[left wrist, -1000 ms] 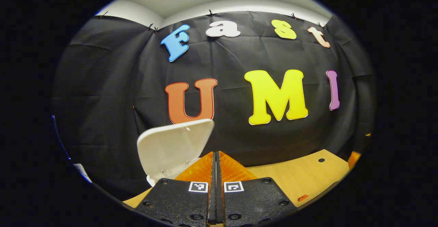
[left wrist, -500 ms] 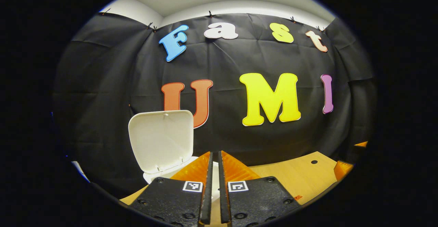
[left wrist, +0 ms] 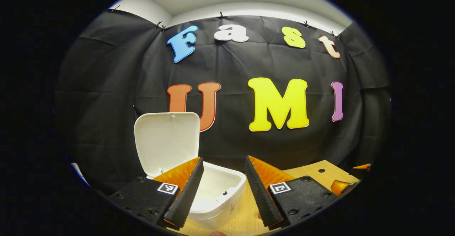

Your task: Press the lid of the desktop garbage bin to open it, pick up the crumpled paper on the desktop and throw it into the bin, then pick up the pop can on the desktop and drop it into the bin, and finally close the garbage bin lid.

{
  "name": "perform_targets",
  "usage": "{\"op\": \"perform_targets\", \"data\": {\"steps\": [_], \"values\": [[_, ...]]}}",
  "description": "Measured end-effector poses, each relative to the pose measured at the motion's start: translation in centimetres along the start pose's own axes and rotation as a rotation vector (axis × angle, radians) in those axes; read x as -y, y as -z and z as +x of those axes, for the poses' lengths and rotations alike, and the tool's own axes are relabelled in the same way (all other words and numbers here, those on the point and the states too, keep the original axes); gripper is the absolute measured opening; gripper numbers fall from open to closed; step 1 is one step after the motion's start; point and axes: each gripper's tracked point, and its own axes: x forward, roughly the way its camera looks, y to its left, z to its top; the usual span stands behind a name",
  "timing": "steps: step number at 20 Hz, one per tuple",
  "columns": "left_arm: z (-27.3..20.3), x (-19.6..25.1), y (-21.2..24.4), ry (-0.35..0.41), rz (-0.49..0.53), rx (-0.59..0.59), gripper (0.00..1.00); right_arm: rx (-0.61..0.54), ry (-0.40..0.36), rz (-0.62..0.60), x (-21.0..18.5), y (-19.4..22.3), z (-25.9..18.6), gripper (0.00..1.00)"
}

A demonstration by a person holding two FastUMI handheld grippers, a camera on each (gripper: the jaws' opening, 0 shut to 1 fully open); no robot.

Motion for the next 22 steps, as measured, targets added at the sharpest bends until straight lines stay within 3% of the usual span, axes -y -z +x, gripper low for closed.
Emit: {"op": "perform_targets", "data": {"steps": [6,12,22], "values": [[-0.8,-0.1,-0.9,-0.018,0.014,0.036,0.94,-0.204,0.009,-0.042,1.0,7.3,4.2,0.96],[-1.1,-0.5,-0.7,-0.051,0.018,0.035,0.94,-0.353,0.001,-0.09,1.7,13.9,8.0,0.97],[-1.3,-1.0,-1.0,-0.095,-0.006,0.027,0.94,-0.56,-0.024,-0.039,2.8,20.9,12.5,0.96]]}}
